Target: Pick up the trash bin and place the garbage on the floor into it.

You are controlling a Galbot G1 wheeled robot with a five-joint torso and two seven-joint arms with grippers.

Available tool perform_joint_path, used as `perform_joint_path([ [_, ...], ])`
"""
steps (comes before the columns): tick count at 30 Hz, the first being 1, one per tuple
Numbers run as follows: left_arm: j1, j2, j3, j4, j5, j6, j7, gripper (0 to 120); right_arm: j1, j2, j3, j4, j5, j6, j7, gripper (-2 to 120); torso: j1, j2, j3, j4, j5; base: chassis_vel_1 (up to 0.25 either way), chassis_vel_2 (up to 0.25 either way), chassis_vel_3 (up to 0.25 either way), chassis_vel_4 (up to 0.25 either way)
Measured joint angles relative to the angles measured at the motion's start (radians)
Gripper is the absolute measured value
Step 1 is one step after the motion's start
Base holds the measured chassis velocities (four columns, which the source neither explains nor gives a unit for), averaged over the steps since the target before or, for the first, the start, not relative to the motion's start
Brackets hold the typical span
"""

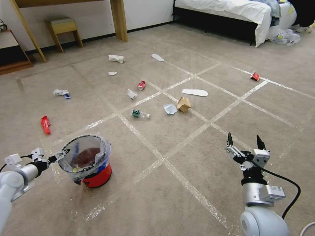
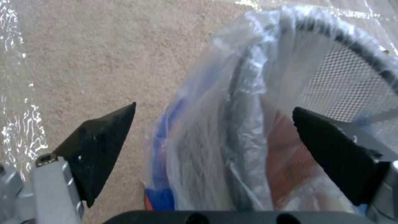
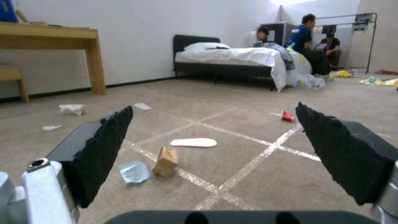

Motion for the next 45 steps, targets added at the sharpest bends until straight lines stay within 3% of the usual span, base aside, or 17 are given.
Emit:
perform_joint_path([
  [5,-0.002,0.001,0.006,0.010,0.003,0.000,0.000,100,0.006,-0.001,0.001,-0.005,0.003,0.000,0.001,100,0.000,0.000,0.000,0.0002,0.0000,0.000,0.000,0.000,0.000],
  [12,0.016,0.018,0.015,0.001,0.009,0.000,0.001,90,0.011,0.003,-0.003,-0.009,0.003,-0.001,0.003,100,0.000,0.000,0.000,0.0003,0.0001,0.000,0.000,0.000,0.000],
  [17,0.043,0.035,0.025,-0.031,0.028,-0.001,0.001,68,0.012,0.003,-0.001,-0.011,0.003,0.006,0.007,100,0.000,0.000,0.000,0.0003,0.0002,0.000,0.000,0.000,0.000],
  [21,0.055,0.043,0.025,-0.042,0.032,0.001,0.001,58,0.011,0.005,-0.002,-0.012,0.003,0.009,0.007,100,0.000,0.000,0.000,0.0001,0.0000,0.000,0.000,0.000,0.000],
  [23,0.070,0.056,0.022,-0.053,0.035,0.007,0.002,45,0.011,0.006,-0.004,-0.012,0.002,0.011,0.007,100,0.000,0.000,0.000,0.0000,0.0000,0.000,0.000,0.000,0.000],
  [27,0.078,0.063,0.019,-0.059,0.036,0.012,0.002,37,0.012,0.006,-0.005,-0.012,0.002,0.012,0.007,100,0.000,0.000,0.000,0.0000,-0.0003,0.000,0.000,0.000,0.000],
  [29,0.085,0.071,0.016,-0.064,0.036,0.016,0.002,23,0.013,0.006,-0.005,-0.012,0.002,0.012,0.007,100,0.000,0.000,0.000,0.0000,-0.0003,0.000,0.000,0.000,0.000],
  [32,0.088,0.073,0.014,-0.067,0.036,0.017,0.002,19,0.014,0.006,-0.006,-0.012,0.002,0.012,0.007,100,0.000,0.000,0.000,0.0000,-0.0003,0.000,0.000,0.000,0.000],
  [35,0.094,0.076,0.008,-0.078,0.035,0.018,0.001,1,0.016,0.006,-0.007,-0.011,0.003,0.012,0.007,100,0.000,0.000,0.000,0.0001,-0.0003,0.000,0.000,0.000,0.000],
  [45,0.133,0.065,-0.045,-0.145,0.014,0.029,-0.020,1,0.022,0.000,-0.011,-0.011,0.014,0.007,0.010,100,0.000,0.000,0.000,0.0001,-0.0002,0.000,0.000,0.000,0.000],
])
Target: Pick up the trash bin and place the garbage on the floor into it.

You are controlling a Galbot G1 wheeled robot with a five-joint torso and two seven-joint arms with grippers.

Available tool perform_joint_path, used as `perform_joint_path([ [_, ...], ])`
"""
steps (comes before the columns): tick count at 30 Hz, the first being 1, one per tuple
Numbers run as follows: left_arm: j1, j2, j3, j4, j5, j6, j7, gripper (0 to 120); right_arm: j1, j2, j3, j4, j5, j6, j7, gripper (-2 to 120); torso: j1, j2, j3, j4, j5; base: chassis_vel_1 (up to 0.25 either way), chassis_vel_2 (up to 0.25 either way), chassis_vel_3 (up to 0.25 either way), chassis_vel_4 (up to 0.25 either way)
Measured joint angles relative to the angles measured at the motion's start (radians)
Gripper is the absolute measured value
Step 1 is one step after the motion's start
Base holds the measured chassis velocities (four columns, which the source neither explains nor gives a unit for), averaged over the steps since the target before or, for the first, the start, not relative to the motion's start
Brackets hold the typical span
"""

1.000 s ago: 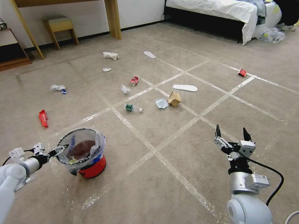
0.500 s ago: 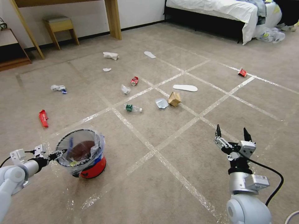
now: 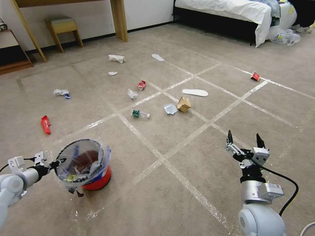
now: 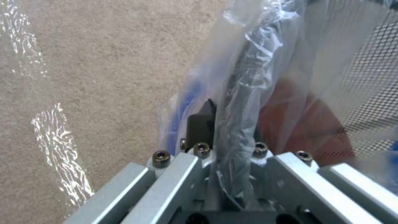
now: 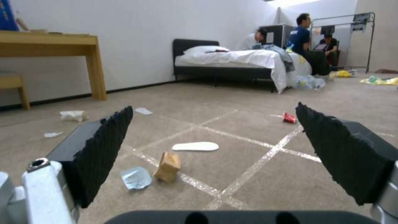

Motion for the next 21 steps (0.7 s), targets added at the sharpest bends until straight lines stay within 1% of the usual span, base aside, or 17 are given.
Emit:
perform_joint_path([
  [1,0.000,0.000,0.000,0.000,0.000,0.000,0.000,1,0.000,0.000,0.000,0.000,0.000,0.000,0.000,100,0.000,0.000,0.000,0.0000,0.0000,0.000,0.000,0.000,0.000],
  [3,0.017,-0.006,-0.024,-0.031,-0.005,0.009,-0.020,1,0.000,-0.005,0.000,0.000,0.007,-0.002,0.002,100,0.000,0.000,0.000,-0.0001,0.0001,0.000,0.000,0.000,0.000],
  [4,0.035,-0.012,-0.046,-0.061,-0.005,0.018,-0.037,1,-0.001,-0.010,0.000,0.003,0.015,-0.002,0.003,100,0.000,0.000,0.000,0.0001,0.0002,0.000,0.000,0.000,0.000],
  [5,0.035,-0.012,-0.046,-0.061,-0.005,0.018,-0.037,1,-0.001,-0.010,0.000,0.003,0.015,-0.002,0.003,100,0.000,0.000,0.000,0.0001,0.0002,0.000,0.000,0.000,0.000],
  [7,0.053,-0.017,-0.065,-0.115,-0.022,0.038,-0.077,1,-0.011,-0.014,0.007,0.015,0.024,-0.002,0.004,100,0.000,0.000,0.000,0.0006,0.0002,0.000,0.000,0.000,0.000],
  [8,0.053,-0.017,-0.065,-0.115,-0.022,0.038,-0.077,1,-0.011,-0.014,0.007,0.015,0.024,-0.002,0.004,100,0.000,0.000,0.000,0.0006,0.0002,0.000,0.000,0.000,0.000],
  [9,0.056,-0.017,-0.068,-0.134,-0.033,0.046,-0.096,1,-0.018,-0.014,0.013,0.022,0.026,-0.002,0.005,100,0.000,0.000,0.000,0.0004,0.0002,0.000,0.000,0.000,0.000],
  [10,0.069,-0.016,-0.074,-0.201,-0.072,0.071,-0.151,1,-0.034,-0.014,0.023,0.037,0.035,-0.002,0.009,100,0.000,0.000,0.000,-0.0005,0.0002,0.000,0.000,0.000,0.000],
  [11,0.069,-0.016,-0.074,-0.201,-0.072,0.071,-0.151,1,-0.034,-0.014,0.023,0.037,0.035,-0.002,0.009,100,0.000,0.000,0.000,-0.0005,0.0002,0.000,0.000,0.000,0.000],
  [12,0.088,-0.014,-0.083,-0.246,-0.089,0.090,-0.186,1,-0.039,-0.014,0.027,0.046,0.041,-0.002,0.012,100,0.000,0.000,0.000,-0.0009,0.0002,0.000,0.000,0.000,0.000],
  [13,0.119,-0.010,-0.096,-0.309,-0.110,0.115,-0.234,1,-0.043,-0.016,0.028,0.055,0.045,-0.002,0.013,100,0.000,0.000,0.000,-0.0005,0.0005,0.000,0.000,0.000,0.000],
  [14,0.119,-0.010,-0.096,-0.309,-0.110,0.115,-0.234,1,-0.043,-0.016,0.028,0.055,0.045,-0.002,0.013,100,0.000,0.000,0.000,-0.0005,0.0005,0.000,0.000,0.000,0.000],
  [15,0.131,-0.008,-0.101,-0.336,-0.118,0.126,-0.256,1,-0.047,-0.017,0.030,0.059,0.046,-0.002,0.013,100,0.000,0.000,0.000,-0.0001,0.0005,0.000,0.000,0.000,0.000],
  [17,0.177,-0.005,-0.129,-0.431,-0.172,0.151,-0.327,1,-0.061,-0.023,0.035,0.077,0.062,-0.001,0.016,100,0.000,0.000,0.000,-0.0001,0.0003,0.000,0.000,0.000,0.000],
  [18,0.177,-0.005,-0.129,-0.431,-0.172,0.151,-0.327,1,-0.061,-0.023,0.035,0.077,0.062,-0.001,0.016,100,0.000,0.000,0.000,-0.0001,0.0003,0.000,0.000,0.000,0.000],
  [20,0.231,-0.020,-0.170,-0.503,-0.198,0.153,-0.353,1,-0.063,-0.034,0.035,0.086,0.082,0.000,0.016,100,0.000,0.000,0.000,-0.0002,0.0005,0.000,0.000,0.000,0.000],
  [21,0.231,-0.020,-0.170,-0.503,-0.198,0.153,-0.353,1,-0.063,-0.034,0.035,0.086,0.082,0.000,0.016,100,0.000,0.000,0.000,-0.0002,0.0005,0.000,0.000,0.000,0.000],
])
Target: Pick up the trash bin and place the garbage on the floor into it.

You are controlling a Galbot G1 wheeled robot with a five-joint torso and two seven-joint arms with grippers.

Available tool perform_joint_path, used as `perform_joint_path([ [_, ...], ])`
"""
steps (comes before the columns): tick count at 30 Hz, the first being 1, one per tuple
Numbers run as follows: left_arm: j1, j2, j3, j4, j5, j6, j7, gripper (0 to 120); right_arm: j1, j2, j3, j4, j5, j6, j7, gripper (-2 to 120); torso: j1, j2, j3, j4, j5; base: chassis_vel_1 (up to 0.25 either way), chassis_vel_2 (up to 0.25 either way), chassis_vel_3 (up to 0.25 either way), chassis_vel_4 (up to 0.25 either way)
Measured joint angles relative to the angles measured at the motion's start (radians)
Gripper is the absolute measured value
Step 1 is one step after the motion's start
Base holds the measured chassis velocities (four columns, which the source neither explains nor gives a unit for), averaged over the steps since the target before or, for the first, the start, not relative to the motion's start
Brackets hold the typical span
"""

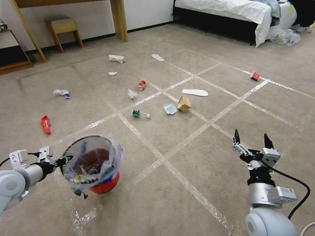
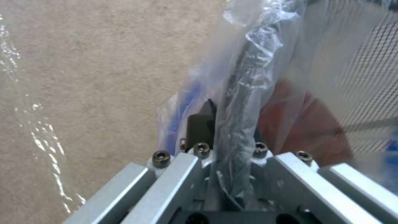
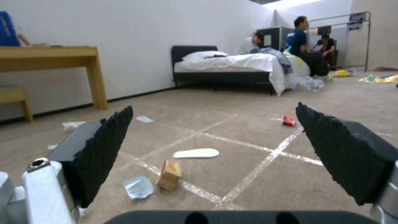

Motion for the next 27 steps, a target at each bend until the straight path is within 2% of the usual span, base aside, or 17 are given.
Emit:
perform_joint_path([
  [2,0.062,-0.041,-0.050,-0.074,-0.003,0.001,-0.008,1,0.007,-0.016,-0.002,0.002,0.031,0.002,0.000,100,0.000,0.000,0.000,0.0003,-0.0001,0.000,0.000,0.000,0.000],
  [4,0.071,-0.048,-0.057,-0.083,-0.002,0.001,-0.008,1,0.009,-0.019,-0.003,0.002,0.036,0.002,0.000,100,0.000,0.000,0.000,0.0004,-0.0001,0.000,0.000,0.000,0.000],
  [5,0.087,-0.065,-0.071,-0.102,0.002,0.001,-0.010,1,0.012,-0.024,-0.005,0.002,0.044,0.003,0.000,100,0.000,0.000,0.000,0.0005,0.0000,0.000,0.000,0.000,0.000],
  [8,0.100,-0.079,-0.080,-0.111,0.008,0.001,-0.014,1,0.014,-0.028,-0.006,0.003,0.052,0.004,-0.001,100,0.000,0.000,0.000,0.0004,0.0000,0.000,0.000,0.000,0.000],
  [10,0.133,-0.121,-0.105,-0.113,0.022,0.001,-0.018,1,0.013,-0.043,-0.007,0.008,0.091,0.022,-0.010,100,0.000,0.000,0.000,0.0001,-0.0002,0.000,0.000,0.000,0.000],
  [16,0.158,-0.151,-0.123,-0.117,0.034,0.000,-0.013,1,0.004,-0.050,0.002,0.010,0.097,0.039,-0.018,100,0.000,0.000,0.000,0.0002,-0.0002,0.000,0.000,0.000,0.000],
  [18,0.188,-0.190,-0.136,-0.140,0.057,-0.002,0.001,1,-0.002,-0.050,0.011,0.016,0.080,0.052,-0.024,100,0.000,0.000,0.000,0.0001,-0.0002,0.000,0.000,0.000,0.000],
  [23,0.211,-0.219,-0.148,-0.150,0.082,-0.002,0.009,1,-0.010,-0.046,0.013,0.022,0.054,0.063,-0.025,100,0.000,0.000,0.000,0.0002,-0.0003,0.000,0.000,0.000,0.000],
  [25,0.239,-0.237,-0.155,-0.161,0.106,-0.002,0.024,1,-0.020,-0.040,0.010,0.024,0.039,0.077,-0.025,100,0.000,0.000,0.000,0.0001,-0.0003,0.000,0.000,0.000,0.000],
  [27,0.245,-0.239,-0.156,-0.162,0.112,-0.003,0.028,1,-0.020,-0.038,0.009,0.023,0.035,0.082,-0.025,100,0.000,0.000,0.000,0.0001,-0.0003,0.000,0.000,0.000,0.000],
])
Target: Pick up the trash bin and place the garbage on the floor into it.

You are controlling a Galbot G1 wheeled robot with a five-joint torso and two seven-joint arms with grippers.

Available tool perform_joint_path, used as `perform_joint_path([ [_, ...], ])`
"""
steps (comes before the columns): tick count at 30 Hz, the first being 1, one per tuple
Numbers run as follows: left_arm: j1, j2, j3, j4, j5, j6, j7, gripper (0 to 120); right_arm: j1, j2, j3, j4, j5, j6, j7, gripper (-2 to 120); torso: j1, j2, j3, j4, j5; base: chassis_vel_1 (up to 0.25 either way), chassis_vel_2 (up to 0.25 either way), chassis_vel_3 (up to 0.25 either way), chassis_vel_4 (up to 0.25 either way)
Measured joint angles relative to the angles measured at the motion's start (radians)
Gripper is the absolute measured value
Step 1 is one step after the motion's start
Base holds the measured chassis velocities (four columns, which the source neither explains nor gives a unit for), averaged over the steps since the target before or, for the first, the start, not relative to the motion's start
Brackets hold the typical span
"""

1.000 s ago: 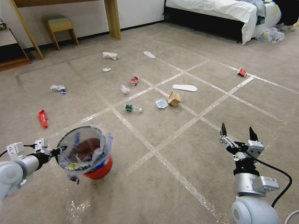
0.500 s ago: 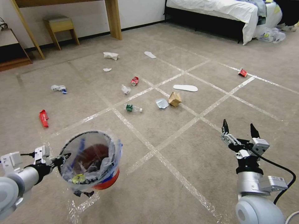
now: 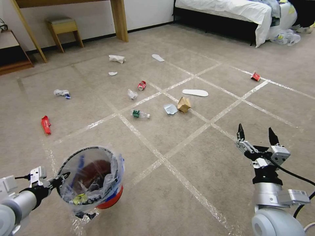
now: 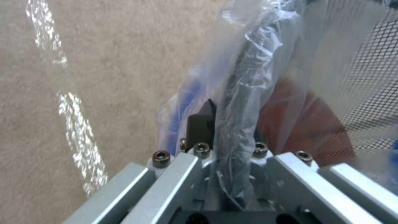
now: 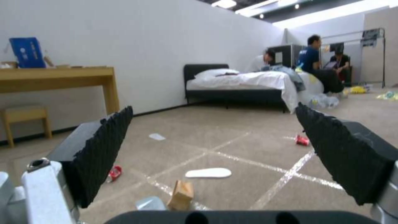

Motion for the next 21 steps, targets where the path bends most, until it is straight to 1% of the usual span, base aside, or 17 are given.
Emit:
perform_joint_path([
  [2,0.012,-0.003,-0.001,0.001,0.012,0.000,0.006,1,-0.001,0.003,-0.002,-0.004,-0.007,0.009,-0.001,100,0.000,0.000,0.000,0.0003,0.0000,0.000,0.000,0.000,0.000],
  [5,0.012,-0.003,-0.004,0.010,0.015,0.000,0.007,1,0.000,0.004,-0.003,-0.006,-0.007,0.015,-0.003,100,0.000,0.000,0.000,-0.0001,0.0000,0.000,0.000,0.000,0.000],
  [9,0.009,-0.003,-0.008,0.023,0.015,0.000,0.007,1,0.001,0.006,-0.003,-0.011,-0.004,0.025,-0.009,100,0.000,0.000,0.000,0.0001,-0.0001,0.000,0.000,0.000,0.000],
  [14,-0.007,-0.001,-0.017,0.045,0.012,-0.001,0.007,1,-0.007,0.007,0.005,-0.015,0.002,0.037,-0.021,100,0.000,0.000,0.000,0.0000,0.0000,0.000,0.000,0.000,0.000],
  [21,-0.022,0.000,-0.017,0.064,0.006,-0.001,0.007,1,-0.002,0.004,0.007,-0.020,0.021,0.042,-0.033,100,0.000,0.000,0.000,0.0001,0.0000,0.000,0.000,0.000,0.000],
])
